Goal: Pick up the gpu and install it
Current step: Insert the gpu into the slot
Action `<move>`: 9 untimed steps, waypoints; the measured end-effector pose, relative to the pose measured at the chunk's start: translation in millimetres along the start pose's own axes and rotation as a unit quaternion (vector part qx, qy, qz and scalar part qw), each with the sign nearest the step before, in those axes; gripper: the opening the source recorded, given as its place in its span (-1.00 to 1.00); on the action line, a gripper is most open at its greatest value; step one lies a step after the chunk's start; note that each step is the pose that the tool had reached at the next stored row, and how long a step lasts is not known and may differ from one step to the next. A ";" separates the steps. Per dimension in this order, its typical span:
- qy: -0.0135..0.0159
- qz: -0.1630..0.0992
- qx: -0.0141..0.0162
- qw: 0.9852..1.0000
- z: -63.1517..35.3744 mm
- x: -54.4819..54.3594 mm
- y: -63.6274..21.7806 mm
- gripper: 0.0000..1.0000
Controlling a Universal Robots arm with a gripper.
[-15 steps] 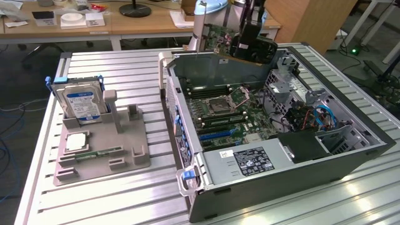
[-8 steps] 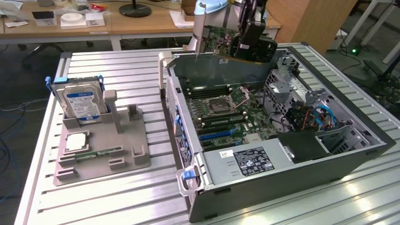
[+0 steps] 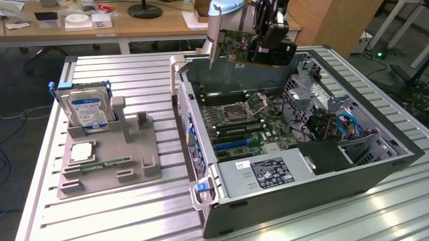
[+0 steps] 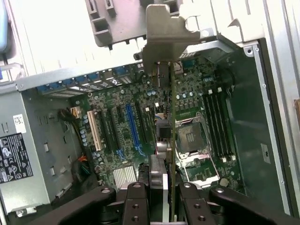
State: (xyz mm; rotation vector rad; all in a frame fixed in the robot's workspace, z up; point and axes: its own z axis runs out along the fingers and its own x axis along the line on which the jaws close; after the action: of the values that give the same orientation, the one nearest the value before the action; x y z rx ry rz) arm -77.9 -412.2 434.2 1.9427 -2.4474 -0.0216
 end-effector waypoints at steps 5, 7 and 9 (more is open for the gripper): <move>0.001 -0.041 0.000 0.999 0.1 0.0 0.0 -0.44; 0.001 -0.058 0.000 0.998 0.1 0.0 0.0 -0.44; 0.002 -0.076 0.000 0.997 0.2 0.0 0.0 -0.44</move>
State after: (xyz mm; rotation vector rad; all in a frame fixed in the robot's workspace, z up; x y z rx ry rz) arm -77.9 -412.2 434.1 2.1224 -2.2921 -0.0196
